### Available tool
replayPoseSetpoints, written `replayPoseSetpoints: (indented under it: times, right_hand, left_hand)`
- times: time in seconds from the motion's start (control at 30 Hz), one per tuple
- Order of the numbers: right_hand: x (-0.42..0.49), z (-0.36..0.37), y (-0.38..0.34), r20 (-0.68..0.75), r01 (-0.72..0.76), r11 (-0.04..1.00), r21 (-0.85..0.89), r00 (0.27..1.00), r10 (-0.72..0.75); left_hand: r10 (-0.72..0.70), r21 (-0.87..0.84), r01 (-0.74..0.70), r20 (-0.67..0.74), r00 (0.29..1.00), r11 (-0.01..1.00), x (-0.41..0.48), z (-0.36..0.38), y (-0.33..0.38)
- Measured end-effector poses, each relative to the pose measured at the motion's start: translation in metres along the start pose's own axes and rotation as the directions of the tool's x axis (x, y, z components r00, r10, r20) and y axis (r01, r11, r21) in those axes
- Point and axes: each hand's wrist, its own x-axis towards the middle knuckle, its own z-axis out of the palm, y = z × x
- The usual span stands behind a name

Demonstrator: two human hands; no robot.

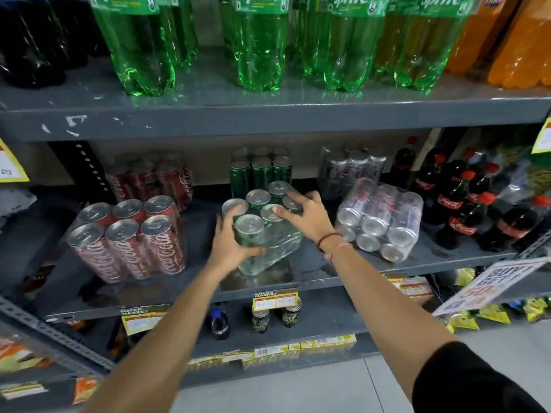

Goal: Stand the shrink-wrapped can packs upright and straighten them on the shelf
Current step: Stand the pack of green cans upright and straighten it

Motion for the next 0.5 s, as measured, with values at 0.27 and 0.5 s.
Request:
replayPoseSetpoints:
  times: [0.27,0.5]
  right_hand:
    - [-0.029,0.031,-0.006,-0.251,-0.112,0.993,-0.022,0.963,0.103]
    - [-0.029,0.01,-0.002,-0.07,-0.087,0.994,0.059,0.993,0.091]
  left_hand:
    - [-0.018,0.118,-0.013,0.255,0.967,0.993,0.031,-0.032,0.007]
    - [-0.093,0.299,0.003,0.287,0.953,0.954,0.03,-0.032,0.018]
